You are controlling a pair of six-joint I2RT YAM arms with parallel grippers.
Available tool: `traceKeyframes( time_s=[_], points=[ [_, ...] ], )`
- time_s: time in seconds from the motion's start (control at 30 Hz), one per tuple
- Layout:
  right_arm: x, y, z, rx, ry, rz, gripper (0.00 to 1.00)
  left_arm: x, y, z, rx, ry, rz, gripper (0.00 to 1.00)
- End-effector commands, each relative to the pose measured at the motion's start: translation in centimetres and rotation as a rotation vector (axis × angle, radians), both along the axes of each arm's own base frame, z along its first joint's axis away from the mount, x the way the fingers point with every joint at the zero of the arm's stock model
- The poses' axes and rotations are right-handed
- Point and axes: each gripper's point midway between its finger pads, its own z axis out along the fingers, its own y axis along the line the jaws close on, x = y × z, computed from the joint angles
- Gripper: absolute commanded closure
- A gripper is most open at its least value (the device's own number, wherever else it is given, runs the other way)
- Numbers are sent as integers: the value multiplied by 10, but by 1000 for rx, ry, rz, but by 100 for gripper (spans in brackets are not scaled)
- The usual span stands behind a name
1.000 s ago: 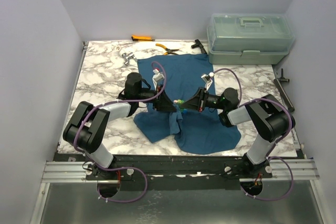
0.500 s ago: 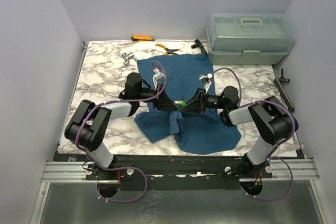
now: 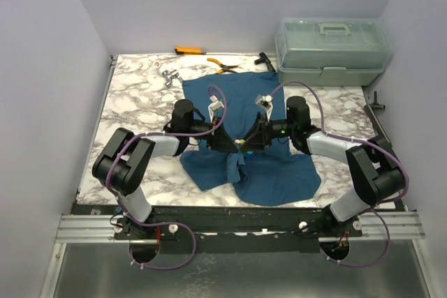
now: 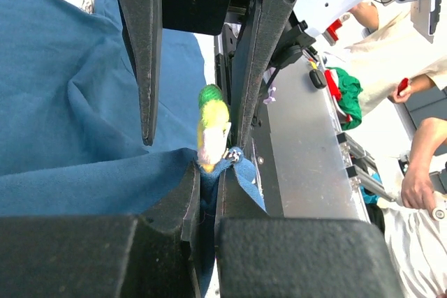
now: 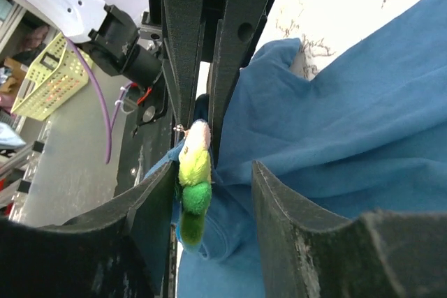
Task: Remove the brooch from the garment
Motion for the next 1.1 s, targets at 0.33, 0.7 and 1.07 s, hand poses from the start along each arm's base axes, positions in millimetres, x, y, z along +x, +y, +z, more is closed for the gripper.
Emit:
traceKeyframes(
  time_s=[0.33, 0.7, 1.07],
  points=[
    [-6, -3, -3, -61, -10, 57, 63, -2, -8, 7, -11, 7, -46, 100],
    [-12, -1, -5, -62, 6, 63, 99, 8, -11, 4, 9, 17, -5, 78],
    [-11, -3, 1, 13, 104, -39, 99, 66, 44, 15, 47, -56, 293, 20]
  ],
)
